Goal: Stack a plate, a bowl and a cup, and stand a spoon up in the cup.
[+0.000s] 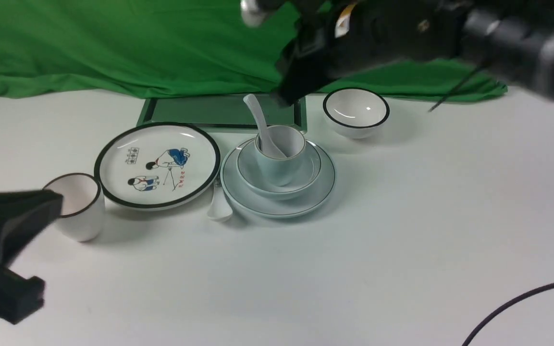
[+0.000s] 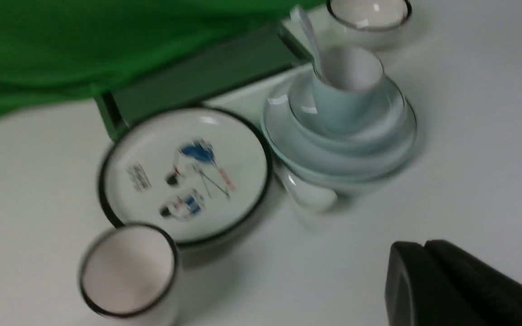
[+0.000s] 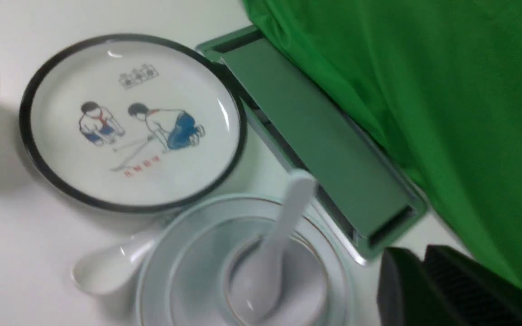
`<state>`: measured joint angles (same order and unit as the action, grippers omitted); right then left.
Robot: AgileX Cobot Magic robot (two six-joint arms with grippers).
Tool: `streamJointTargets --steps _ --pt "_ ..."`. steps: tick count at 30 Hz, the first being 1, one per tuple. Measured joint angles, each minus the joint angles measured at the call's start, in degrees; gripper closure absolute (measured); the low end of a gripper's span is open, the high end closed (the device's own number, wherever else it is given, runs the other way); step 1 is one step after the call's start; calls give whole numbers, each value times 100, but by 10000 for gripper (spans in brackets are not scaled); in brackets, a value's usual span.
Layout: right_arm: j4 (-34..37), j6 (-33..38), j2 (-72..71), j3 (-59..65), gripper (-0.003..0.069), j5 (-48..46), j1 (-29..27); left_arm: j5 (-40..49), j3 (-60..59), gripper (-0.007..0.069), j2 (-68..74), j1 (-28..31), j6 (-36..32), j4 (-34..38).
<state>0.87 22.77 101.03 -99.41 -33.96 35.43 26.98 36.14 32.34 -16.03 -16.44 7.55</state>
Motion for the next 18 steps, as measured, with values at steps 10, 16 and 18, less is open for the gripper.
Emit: streamJointTargets --steps 10,16,18 --pt "-1428 -1652 -3407 1376 648 -1086 -22 -215 0 659 -508 0 -18 -599" --pt "-1398 -2089 -5704 4294 648 733 -18 -215 0 658 -508 0 -18 -603" --pt "-1380 -2206 -6349 5298 648 1341 -18 -219 0 657 -508 0 -18 -603"
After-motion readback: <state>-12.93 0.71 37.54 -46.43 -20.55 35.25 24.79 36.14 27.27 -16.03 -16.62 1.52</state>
